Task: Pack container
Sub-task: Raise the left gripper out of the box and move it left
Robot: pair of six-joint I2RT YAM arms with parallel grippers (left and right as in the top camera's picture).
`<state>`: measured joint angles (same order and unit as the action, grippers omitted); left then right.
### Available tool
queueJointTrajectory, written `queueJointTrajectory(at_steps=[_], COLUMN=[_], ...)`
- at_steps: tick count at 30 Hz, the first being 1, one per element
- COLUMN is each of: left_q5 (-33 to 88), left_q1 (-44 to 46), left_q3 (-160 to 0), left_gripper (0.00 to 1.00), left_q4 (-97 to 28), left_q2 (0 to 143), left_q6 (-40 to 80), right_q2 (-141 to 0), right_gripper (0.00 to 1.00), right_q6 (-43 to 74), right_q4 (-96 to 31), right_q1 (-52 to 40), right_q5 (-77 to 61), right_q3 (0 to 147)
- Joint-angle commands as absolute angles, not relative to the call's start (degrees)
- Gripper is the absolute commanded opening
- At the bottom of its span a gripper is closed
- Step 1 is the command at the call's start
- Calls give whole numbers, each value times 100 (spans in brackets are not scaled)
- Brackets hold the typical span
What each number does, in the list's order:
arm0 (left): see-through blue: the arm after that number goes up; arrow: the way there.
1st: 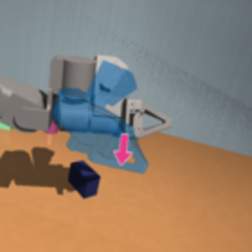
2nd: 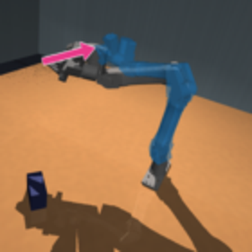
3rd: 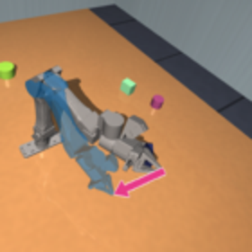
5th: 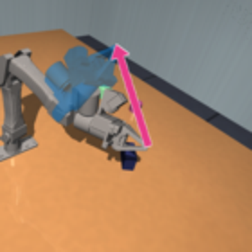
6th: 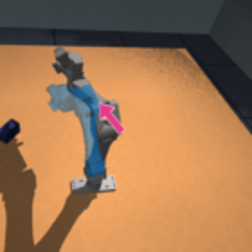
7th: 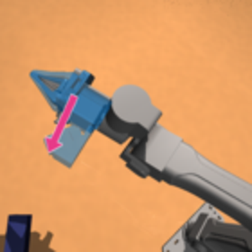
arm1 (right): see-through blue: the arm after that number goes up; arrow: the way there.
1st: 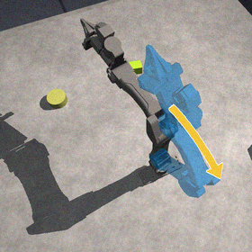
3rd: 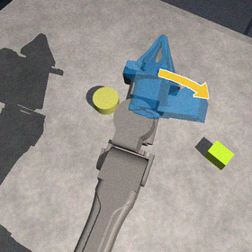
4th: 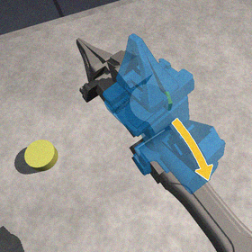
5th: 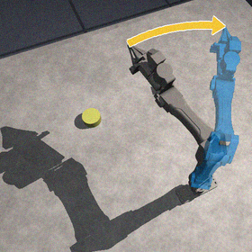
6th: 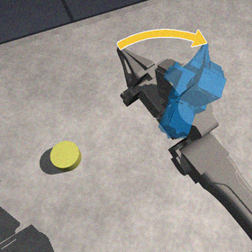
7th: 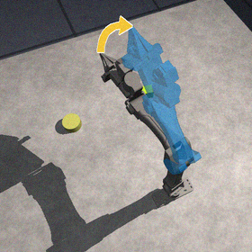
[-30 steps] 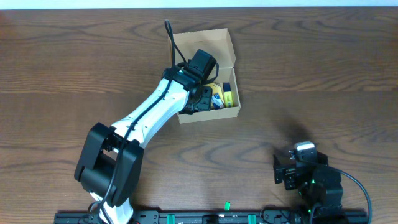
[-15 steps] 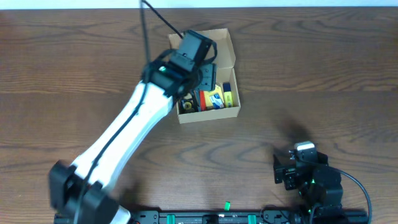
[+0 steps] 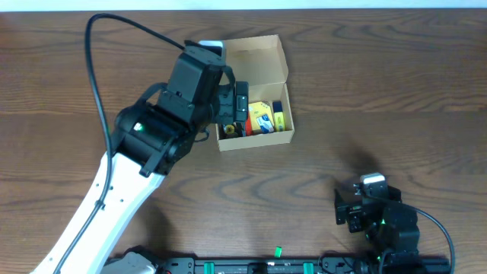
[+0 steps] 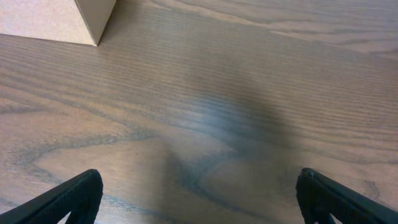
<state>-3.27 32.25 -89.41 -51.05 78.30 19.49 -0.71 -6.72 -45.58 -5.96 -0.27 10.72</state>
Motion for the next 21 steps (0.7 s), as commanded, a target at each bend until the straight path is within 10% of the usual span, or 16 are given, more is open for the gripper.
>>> queueJointTrajectory(at_steps=[1, 21], left_q5=[-427, -412], left_q1=[3190, 3183], left_q3=[-9050, -9048], left_gripper=[95, 95], left_q4=[-5133, -6104], left_q2=[7769, 7797], left_q6=[1949, 1776], right_q2=[-32, -32], right_gripper=[99, 99], right_q6=[-738, -735], right_q4=[-4582, -4418], right_q1=[-565, -565], right_q5=[-49, -51], right_q3=[1007, 1007])
